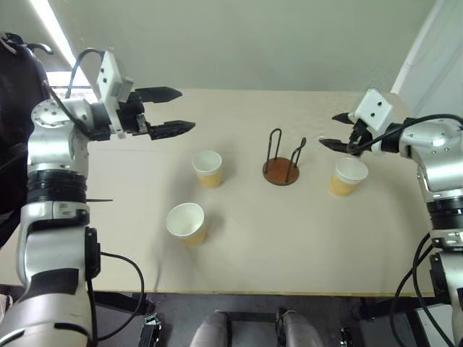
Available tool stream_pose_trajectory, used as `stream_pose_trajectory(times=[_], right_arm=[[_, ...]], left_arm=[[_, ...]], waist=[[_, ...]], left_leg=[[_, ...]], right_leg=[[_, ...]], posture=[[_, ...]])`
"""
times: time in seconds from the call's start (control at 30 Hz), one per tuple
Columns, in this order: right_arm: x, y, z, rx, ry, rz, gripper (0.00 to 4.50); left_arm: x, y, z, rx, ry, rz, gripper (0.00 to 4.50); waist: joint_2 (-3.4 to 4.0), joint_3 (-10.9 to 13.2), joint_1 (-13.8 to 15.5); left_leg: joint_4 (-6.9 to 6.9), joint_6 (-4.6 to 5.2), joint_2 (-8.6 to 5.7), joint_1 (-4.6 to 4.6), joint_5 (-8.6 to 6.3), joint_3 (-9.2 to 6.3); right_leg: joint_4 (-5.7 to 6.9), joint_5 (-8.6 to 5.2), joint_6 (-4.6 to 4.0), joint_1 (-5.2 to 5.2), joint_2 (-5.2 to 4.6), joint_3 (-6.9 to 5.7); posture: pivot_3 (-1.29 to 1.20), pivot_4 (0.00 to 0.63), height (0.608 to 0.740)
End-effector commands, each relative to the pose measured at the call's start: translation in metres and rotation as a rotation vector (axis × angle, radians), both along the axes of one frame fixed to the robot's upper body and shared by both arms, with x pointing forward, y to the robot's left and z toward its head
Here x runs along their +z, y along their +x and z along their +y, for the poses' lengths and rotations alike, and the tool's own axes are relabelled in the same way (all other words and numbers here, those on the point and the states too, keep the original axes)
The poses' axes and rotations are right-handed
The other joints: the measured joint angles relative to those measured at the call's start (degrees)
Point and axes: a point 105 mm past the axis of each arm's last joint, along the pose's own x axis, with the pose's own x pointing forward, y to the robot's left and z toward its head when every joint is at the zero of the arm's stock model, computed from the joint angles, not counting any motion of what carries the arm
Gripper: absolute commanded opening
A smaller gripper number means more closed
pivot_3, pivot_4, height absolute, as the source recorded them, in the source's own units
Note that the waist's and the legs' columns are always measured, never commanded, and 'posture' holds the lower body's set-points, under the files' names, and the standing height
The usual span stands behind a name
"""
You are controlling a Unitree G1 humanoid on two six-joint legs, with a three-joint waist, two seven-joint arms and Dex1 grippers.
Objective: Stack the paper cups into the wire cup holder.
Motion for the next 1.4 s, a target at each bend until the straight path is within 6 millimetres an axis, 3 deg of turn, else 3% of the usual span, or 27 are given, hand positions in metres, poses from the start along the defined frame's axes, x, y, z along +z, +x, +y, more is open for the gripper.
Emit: stream_pose_trajectory(times=[0.03, 0.37, 0.5, 0.83, 1.4], right_arm=[[0.005, -0.019, 0.012, 0.083, -0.003, 0.016, 3.15], [-0.032, -0.054, 0.043, 0.197, 0.0, 0.186, 3.15], [-0.035, -0.054, 0.054, 0.198, 0.028, 0.178, 3.15], [-0.037, -0.044, 0.057, 0.162, 0.054, 0.137, 3.15], [-0.063, -0.039, 0.07, 0.083, 0.095, 0.132, 3.15]], left_arm=[[0.012, -0.005, 0.001, -0.002, -0.022, -0.056, 4.4], [0.009, -0.004, -0.006, -0.049, -0.032, -0.023, 4.4], [0.001, -0.007, -0.009, -0.077, -0.016, 0.011, 4.4], [0.0, -0.02, -0.002, -0.166, 0.058, 0.133, 4.4], [0.004, -0.019, 0.0, -0.163, 0.135, 0.083, 4.4]], waist=[[0.0, 0.0, 0.06], [-0.01, -0.01, 0.04], [-0.02, -0.01, 0.03], [-0.03, -0.01, 0.03], [-0.03, -0.02, 0.04]], left_leg=[[0.0, 0.0, 0.0, 0.0, 0.0, 0.0], [0.06, 0.03, -0.03, 0.01, 0.03, 0.0], [0.06, 0.04, -0.03, 0.04, 0.05, 0.0], [0.06, 0.05, -0.02, 0.02, 0.06, -0.02], [0.06, 0.04, -0.02, 0.01, 0.05, -0.03]], right_leg=[[0.0, 0.0, 0.0, 0.0, 0.0, 0.0], [0.03, -0.05, 0.08, 0.1, 0.01, 0.0], [0.04, -0.05, 0.08, 0.11, 0.03, 0.01], [0.02, -0.05, 0.08, 0.1, 0.03, 0.01], [0.01, -0.05, 0.08, 0.1, 0.03, 0.01]], posture=[[0.0, 0.15, 0.74], [0.0, 0.15, 0.74], [0.0, 0.15, 0.74], [0.0, 0.15, 0.74], [0.0, 0.15, 0.74]])
